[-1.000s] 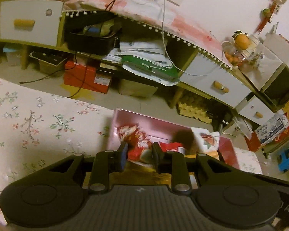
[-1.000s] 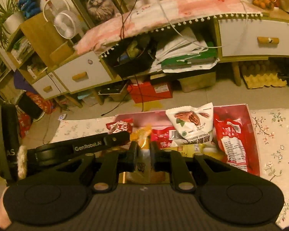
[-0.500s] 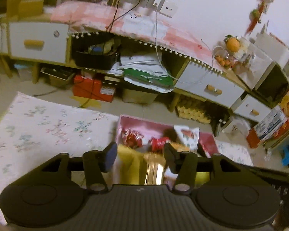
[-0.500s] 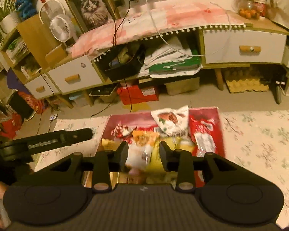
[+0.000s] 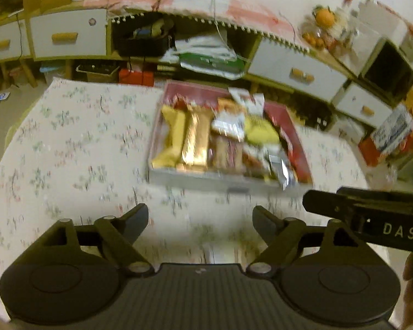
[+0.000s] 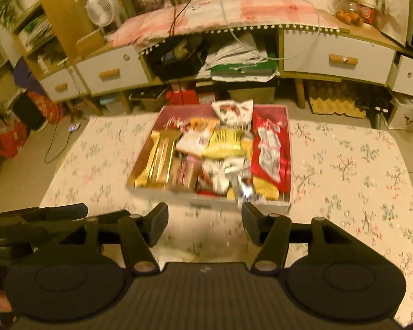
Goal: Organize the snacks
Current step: 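Lower the left gripper onto the white-red cake packet while the right gripper reaches the clear packet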
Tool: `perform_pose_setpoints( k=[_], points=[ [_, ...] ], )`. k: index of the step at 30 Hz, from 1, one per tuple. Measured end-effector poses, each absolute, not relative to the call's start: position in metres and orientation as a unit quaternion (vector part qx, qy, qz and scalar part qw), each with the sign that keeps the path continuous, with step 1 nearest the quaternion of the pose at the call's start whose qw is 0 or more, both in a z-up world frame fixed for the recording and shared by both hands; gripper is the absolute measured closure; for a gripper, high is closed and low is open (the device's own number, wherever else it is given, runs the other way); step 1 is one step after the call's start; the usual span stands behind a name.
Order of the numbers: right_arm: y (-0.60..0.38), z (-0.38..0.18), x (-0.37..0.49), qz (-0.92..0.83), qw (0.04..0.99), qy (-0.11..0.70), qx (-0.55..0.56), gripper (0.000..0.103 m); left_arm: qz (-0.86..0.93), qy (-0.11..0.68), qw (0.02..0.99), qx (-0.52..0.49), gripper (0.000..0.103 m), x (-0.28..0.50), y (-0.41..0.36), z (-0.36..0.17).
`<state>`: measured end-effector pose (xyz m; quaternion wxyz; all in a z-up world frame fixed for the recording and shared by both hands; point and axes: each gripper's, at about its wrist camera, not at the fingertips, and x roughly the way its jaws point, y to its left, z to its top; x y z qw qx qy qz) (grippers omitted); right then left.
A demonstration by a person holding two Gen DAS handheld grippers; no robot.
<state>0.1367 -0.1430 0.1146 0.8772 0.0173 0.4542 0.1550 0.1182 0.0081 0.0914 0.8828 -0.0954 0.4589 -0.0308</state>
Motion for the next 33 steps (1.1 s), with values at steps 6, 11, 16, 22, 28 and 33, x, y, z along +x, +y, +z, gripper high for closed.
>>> perform_pose_setpoints(
  k=[6, 11, 16, 22, 28, 33],
  points=[
    [-0.144, 0.102, 0.118, 0.151, 0.874, 0.46, -0.04, 0.044, -0.019, 0.486, 0.872, -0.062, 0.011, 0.109, -0.005, 0.062],
    [-0.149, 0.088, 0.115, 0.143, 0.865, 0.478, -0.051, 0.042, -0.028, 0.503, 0.862, -0.058, 0.011, 0.103, -0.018, 0.048],
    [-0.155, 0.077, 0.116, 0.136, 0.856, 0.496, -0.051, 0.037, -0.044, 0.523, 0.849, -0.062, 0.009, 0.103, -0.027, 0.03],
    [-0.158, 0.062, 0.115, 0.143, 0.839, 0.524, -0.036, 0.037, -0.035, 0.533, 0.844, -0.041, 0.009, 0.106, -0.034, 0.011],
    [-0.16, 0.058, 0.117, 0.135, 0.835, 0.532, -0.037, 0.037, -0.033, 0.525, 0.85, -0.025, 0.009, 0.108, -0.037, 0.004],
    [-0.156, 0.056, 0.117, 0.137, 0.834, 0.533, -0.043, 0.037, -0.038, 0.513, 0.857, -0.005, 0.009, 0.106, -0.04, 0.002]
  ],
)
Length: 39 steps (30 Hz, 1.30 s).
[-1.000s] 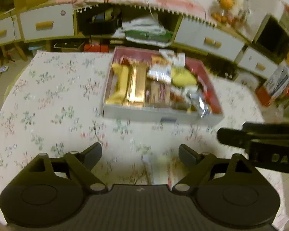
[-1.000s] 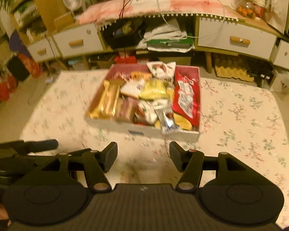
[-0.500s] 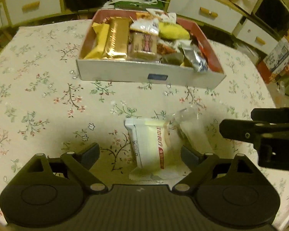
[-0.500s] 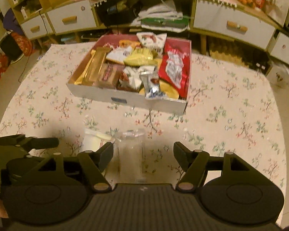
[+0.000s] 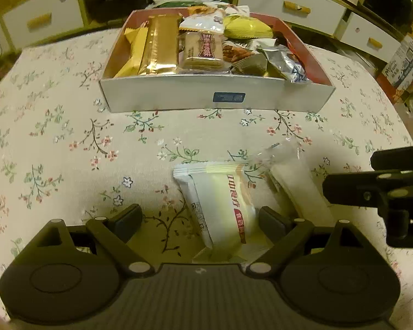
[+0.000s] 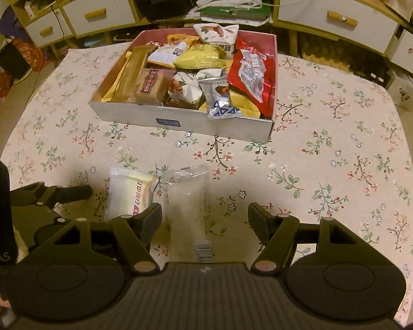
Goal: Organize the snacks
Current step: 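Lower the left gripper onto the white-red cake packet while the right gripper reaches the clear packet, then close the left gripper on the cake packet while the right gripper grasps the clear packet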
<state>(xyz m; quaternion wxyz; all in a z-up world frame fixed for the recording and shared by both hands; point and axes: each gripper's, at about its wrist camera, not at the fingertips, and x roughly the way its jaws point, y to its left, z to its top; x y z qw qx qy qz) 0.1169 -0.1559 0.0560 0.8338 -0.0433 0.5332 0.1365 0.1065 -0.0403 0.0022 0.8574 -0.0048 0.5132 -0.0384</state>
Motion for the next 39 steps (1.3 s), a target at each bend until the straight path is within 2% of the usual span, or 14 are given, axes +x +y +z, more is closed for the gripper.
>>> perform_pose_setpoints(
  k=[2, 3, 7, 11, 20, 21, 34, 39],
  points=[
    [-0.155, 0.055, 0.118, 0.135, 0.833, 0.535, -0.047, 0.037, -0.039, 0.51, 0.859, 0.006, 0.011, 0.105, -0.04, 0.001],
    [-0.155, 0.055, 0.119, 0.134, 0.832, 0.536, -0.048, 0.037, -0.038, 0.512, 0.858, 0.01, 0.017, 0.107, -0.041, -0.001],
    [-0.156, 0.052, 0.121, 0.127, 0.83, 0.541, -0.047, 0.037, -0.037, 0.504, 0.862, 0.028, 0.023, 0.106, -0.04, -0.003],
    [-0.154, 0.049, 0.121, 0.125, 0.826, 0.547, -0.048, 0.037, -0.04, 0.499, 0.865, 0.029, 0.033, 0.107, -0.034, 0.0],
    [-0.151, 0.045, 0.121, 0.128, 0.822, 0.553, -0.052, 0.036, -0.05, 0.493, 0.868, 0.045, 0.041, 0.106, -0.035, 0.001],
    [-0.151, 0.045, 0.121, 0.128, 0.821, 0.554, -0.053, 0.036, -0.051, 0.493, 0.868, 0.045, 0.047, 0.106, -0.035, 0.001],
    [-0.141, 0.025, 0.123, 0.153, 0.796, 0.584, -0.053, 0.036, -0.059, 0.49, 0.868, 0.048, 0.051, 0.104, -0.034, 0.002],
    [-0.137, 0.017, 0.124, 0.152, 0.789, 0.591, -0.067, 0.042, -0.059, 0.49, 0.868, 0.048, 0.052, 0.104, -0.034, 0.003]
  ],
)
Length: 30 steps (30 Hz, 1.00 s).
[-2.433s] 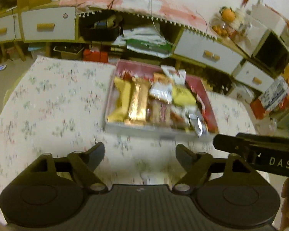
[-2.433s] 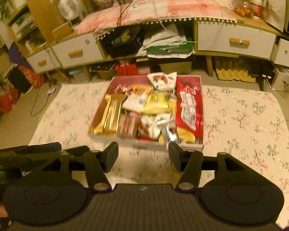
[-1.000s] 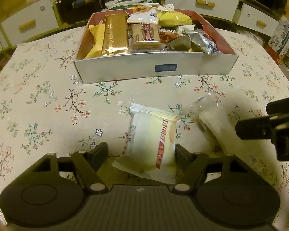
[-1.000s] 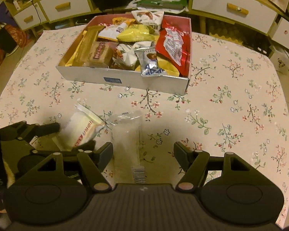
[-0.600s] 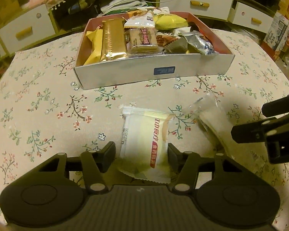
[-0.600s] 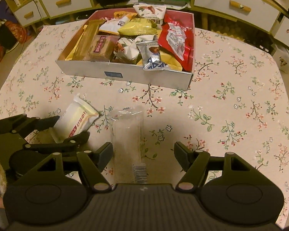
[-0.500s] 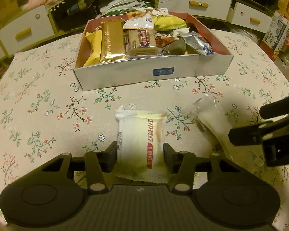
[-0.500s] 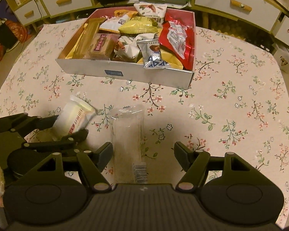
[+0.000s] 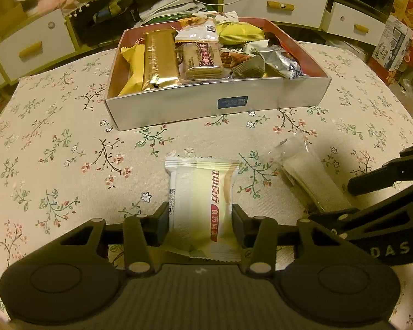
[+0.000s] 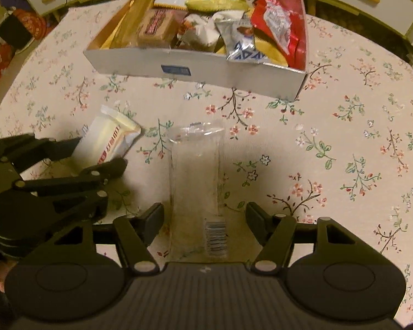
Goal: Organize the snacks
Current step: 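Close the left gripper on the cake packet while the right gripper grasps the clear packet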
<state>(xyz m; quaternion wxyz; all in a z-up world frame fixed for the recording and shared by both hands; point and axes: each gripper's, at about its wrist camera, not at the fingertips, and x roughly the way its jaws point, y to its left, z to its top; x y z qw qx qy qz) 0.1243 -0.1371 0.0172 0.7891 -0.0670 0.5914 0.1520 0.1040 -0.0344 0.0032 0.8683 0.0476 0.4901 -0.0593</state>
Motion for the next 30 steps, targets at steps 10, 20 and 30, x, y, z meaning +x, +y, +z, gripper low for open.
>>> perform_pose_setpoints(
  k=[10, 20, 30],
  points=[
    [-0.133, 0.017, 0.122, 0.152, 0.8, 0.575, -0.08, 0.067, -0.06, 0.49, 0.868, 0.047, 0.052, 0.103, -0.035, 0.005],
    [-0.133, 0.023, 0.123, 0.153, 0.808, 0.565, -0.07, 0.081, -0.057, 0.491, 0.869, 0.04, 0.053, 0.103, -0.035, 0.007],
    [-0.131, 0.028, 0.121, 0.148, 0.819, 0.549, -0.078, 0.086, -0.055, 0.487, 0.871, 0.031, 0.053, 0.101, -0.03, 0.012]
  ],
)
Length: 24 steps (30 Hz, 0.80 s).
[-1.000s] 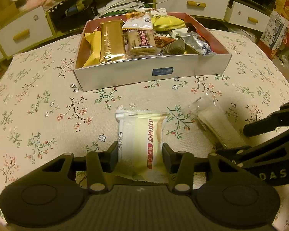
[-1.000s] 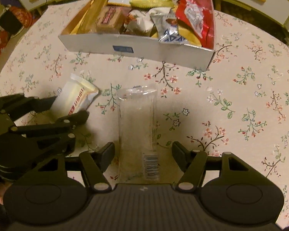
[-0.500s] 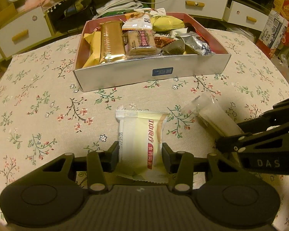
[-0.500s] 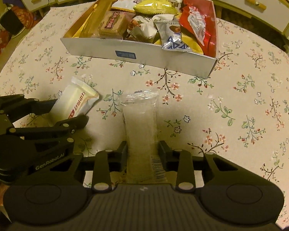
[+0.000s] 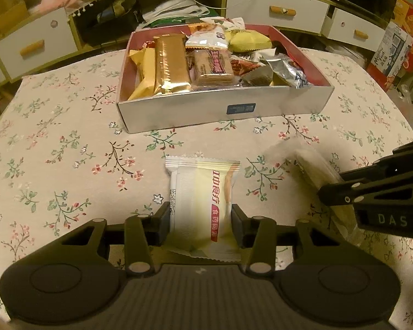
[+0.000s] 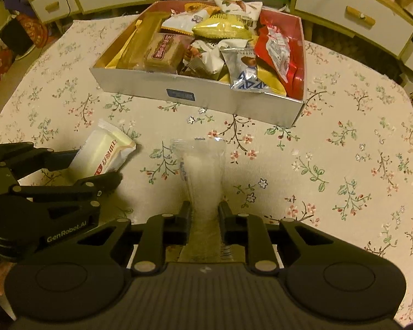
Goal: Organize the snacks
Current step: 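Close the left gripper on the cake packet while the right gripper grasps the clear packet, then lift and carry the cake packet and clear packet over the box with both grippers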
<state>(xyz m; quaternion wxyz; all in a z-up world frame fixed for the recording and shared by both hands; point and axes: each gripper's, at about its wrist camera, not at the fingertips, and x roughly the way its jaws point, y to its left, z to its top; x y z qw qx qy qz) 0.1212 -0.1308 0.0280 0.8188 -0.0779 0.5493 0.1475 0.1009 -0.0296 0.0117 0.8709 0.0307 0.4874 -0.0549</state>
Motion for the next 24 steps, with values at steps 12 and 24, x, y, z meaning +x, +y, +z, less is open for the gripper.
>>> perform_pose_setpoints(
  k=[12, 24],
  points=[
    [-0.134, 0.038, 0.119, 0.144, 0.829, 0.536, -0.073, 0.087, -0.061, 0.481, 0.875, 0.011, 0.053, 0.1, -0.026, 0.022],
    [-0.14, 0.051, 0.119, 0.146, 0.84, 0.519, -0.058, 0.087, -0.061, 0.47, 0.88, -0.015, 0.053, 0.102, -0.015, 0.035]
  ],
)
